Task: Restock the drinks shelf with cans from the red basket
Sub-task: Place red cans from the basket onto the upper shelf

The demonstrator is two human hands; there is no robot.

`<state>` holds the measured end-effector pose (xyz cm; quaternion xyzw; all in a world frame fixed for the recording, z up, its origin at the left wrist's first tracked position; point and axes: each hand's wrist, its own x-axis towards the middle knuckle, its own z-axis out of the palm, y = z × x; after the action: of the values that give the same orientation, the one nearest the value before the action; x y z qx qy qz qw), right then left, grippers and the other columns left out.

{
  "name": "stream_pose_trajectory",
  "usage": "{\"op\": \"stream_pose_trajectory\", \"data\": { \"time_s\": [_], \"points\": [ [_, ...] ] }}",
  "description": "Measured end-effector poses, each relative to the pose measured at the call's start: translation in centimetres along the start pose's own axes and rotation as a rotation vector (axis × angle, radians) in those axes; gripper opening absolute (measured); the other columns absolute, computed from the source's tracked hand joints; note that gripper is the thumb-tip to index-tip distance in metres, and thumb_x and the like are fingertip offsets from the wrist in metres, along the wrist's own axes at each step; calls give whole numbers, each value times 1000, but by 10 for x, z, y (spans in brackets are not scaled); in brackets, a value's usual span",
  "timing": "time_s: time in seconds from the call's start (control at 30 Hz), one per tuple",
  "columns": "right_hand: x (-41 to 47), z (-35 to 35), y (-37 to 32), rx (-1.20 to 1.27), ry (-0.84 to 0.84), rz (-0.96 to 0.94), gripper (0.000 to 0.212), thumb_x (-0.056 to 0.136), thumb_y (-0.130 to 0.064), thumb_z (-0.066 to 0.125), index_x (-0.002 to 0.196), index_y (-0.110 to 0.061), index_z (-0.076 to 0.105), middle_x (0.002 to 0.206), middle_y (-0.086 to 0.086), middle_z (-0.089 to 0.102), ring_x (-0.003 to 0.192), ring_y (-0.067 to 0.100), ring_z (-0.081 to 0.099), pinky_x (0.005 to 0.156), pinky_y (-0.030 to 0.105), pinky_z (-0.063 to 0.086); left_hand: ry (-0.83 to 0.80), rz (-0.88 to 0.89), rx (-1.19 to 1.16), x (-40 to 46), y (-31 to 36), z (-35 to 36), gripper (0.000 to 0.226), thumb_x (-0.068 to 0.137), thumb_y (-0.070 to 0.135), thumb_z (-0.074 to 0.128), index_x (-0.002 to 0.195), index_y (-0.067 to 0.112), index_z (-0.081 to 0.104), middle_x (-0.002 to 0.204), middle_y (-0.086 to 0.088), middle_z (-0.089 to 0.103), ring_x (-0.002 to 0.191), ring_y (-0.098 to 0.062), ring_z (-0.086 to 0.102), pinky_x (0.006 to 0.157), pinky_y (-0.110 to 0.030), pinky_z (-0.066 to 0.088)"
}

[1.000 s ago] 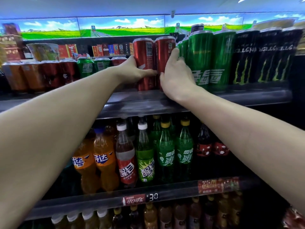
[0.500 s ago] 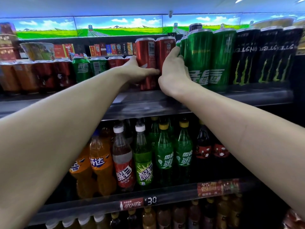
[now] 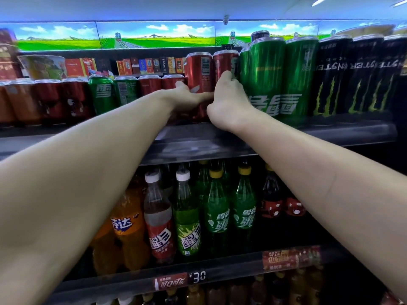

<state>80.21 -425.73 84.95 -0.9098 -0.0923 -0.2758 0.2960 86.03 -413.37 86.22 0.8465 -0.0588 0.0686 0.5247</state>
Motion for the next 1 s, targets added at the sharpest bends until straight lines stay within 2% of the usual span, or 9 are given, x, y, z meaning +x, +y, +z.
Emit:
{"op": "stream_pose_trajectory", "data": {
  "time_s": [0.07,0.17,0.3,0.37,0.47,0.63,0.8,0.9,1.0],
  "points": [
    [-1,1,0,0,-5,-3,53,93,-6,59,139,-2,34,141,19,46,124,36,53,96,38,44,88,48,116,2,-2,-1,132,80,57,81,160,4,-10,145,6,58,137,-18,54,116,-44,44],
    [-2,1,0,-3,-7,-4,51,92,-5,58,137,-2,35,140,19,46,123,37,53,91,37,42,247,119,250,10,-4,-2,110,86,49,81,157,5,10,147,-6,57,136,-22,55,113,-38,46],
    [-1,0,1,-6,-7,-2,50,92,-5,59,136,-2,36,139,18,46,121,36,54,83,34,38,274,140,301,10,-2,1,89,96,32,73,156,2,14,147,-10,55,136,-24,54,94,-26,42],
    [-1,1,1,-4,-3,5,50,92,-5,61,135,-3,36,139,18,46,120,36,54,81,33,37,290,146,336,9,-1,2,74,99,22,69,152,1,22,133,-8,59,130,-22,56,86,-23,39],
    [-1,1,1,5,-2,10,49,92,-5,60,135,-3,36,139,18,46,120,35,54,81,32,36,266,143,407,14,-2,2,55,100,16,64,145,2,35,118,-5,57,116,-20,55,85,-26,39],
    [-1,3,2,29,32,9,59,91,-3,59,141,-1,27,136,19,49,119,35,56,80,32,36,216,161,516,22,-5,3,26,93,20,63,110,0,61,120,-27,68,119,-39,63,90,-42,51],
    [2,2,3,2,7,37,74,93,-7,61,151,4,16,146,21,44,128,35,52,88,34,40,180,133,549,15,-4,-3,11,94,11,59,98,2,62,73,-6,55,86,-29,59,56,-27,39],
    [2,1,1,-11,-22,69,87,95,-10,61,157,6,2,157,22,33,139,34,44,106,35,39,137,131,530,12,-3,-2,10,97,11,59,103,5,64,72,-2,52,69,-16,53,50,-21,36],
    [-1,0,0,-6,-23,66,91,95,-11,60,159,2,-4,157,22,33,138,35,45,107,37,39,132,145,459,9,-1,0,12,97,13,60,88,8,55,75,0,53,67,-13,50,41,-11,35]
  ]
}}
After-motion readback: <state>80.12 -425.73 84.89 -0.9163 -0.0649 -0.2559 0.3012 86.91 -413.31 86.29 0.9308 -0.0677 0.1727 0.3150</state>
